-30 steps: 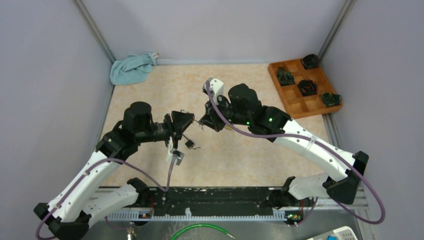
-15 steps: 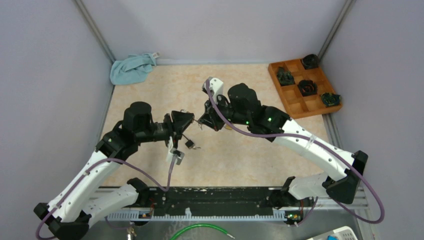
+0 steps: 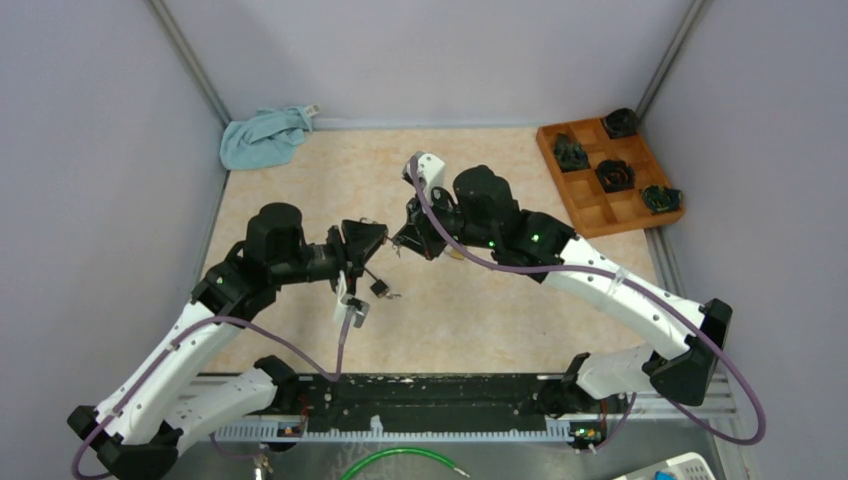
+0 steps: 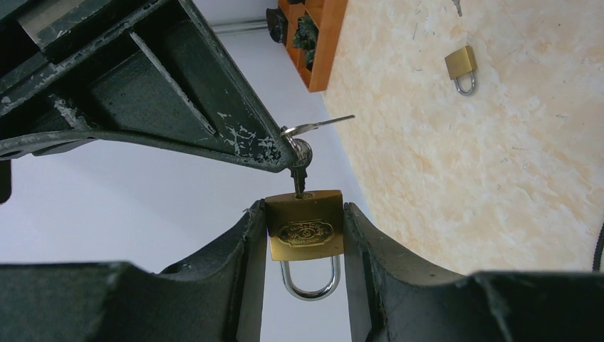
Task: Unlock with the key
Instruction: Unlock the lock.
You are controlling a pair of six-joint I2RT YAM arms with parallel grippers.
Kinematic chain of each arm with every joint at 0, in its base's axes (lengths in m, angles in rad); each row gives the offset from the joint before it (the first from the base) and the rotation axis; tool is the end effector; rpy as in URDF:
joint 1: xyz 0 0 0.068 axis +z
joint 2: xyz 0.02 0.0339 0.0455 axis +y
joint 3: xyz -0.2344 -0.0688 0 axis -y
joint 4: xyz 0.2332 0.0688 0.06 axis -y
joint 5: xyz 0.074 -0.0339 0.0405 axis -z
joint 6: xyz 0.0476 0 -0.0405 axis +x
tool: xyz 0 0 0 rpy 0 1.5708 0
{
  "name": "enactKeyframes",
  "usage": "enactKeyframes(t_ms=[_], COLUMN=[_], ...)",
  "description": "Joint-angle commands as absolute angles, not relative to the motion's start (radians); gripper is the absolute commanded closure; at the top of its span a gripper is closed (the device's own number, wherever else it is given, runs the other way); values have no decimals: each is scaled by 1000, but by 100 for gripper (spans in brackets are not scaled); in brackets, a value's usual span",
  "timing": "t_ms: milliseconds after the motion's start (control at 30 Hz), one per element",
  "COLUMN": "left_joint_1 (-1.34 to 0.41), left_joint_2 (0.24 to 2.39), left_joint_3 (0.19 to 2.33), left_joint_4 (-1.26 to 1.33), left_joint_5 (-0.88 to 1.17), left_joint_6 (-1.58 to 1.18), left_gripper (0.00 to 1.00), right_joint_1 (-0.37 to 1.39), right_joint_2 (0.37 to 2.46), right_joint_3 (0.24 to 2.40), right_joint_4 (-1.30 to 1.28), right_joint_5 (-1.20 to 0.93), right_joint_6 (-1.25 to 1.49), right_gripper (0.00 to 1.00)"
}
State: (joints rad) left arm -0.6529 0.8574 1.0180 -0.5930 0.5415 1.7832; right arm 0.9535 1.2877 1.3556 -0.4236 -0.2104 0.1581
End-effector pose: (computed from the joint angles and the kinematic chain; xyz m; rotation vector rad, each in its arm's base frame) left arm 0.1372 -0.1358 0.3392 1.9133 0.3422 0.2072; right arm 0.1633 0.2472 0.3723 -0.9241 1.8147 0.9272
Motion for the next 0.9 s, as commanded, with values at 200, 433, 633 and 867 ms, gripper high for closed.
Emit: enactKeyframes(t_ms=[200,433,633,867], left_joint_1=[-657,-657,-657,-658], left_joint_2=[856,865,868,864], left_joint_3=[1033,1058,1066,1059], left_joint_4=[-552,-550,-536,-531], left_joint_5=[565,588,603,551], left_joint_6=[1781,1720,1679,1672], left_gripper=[100,100,100,100], right_joint_1=[957,958,986,988], right_joint_2=[1284,1280,1273,1224], right_joint_3=[1353,1314,1268,1241], right_joint_4=[-259,-185,-72,-93], right_joint_5=[-225,-195,-123,-50], right_joint_6=[208,223,240,237], right_gripper=[100,100,100,61])
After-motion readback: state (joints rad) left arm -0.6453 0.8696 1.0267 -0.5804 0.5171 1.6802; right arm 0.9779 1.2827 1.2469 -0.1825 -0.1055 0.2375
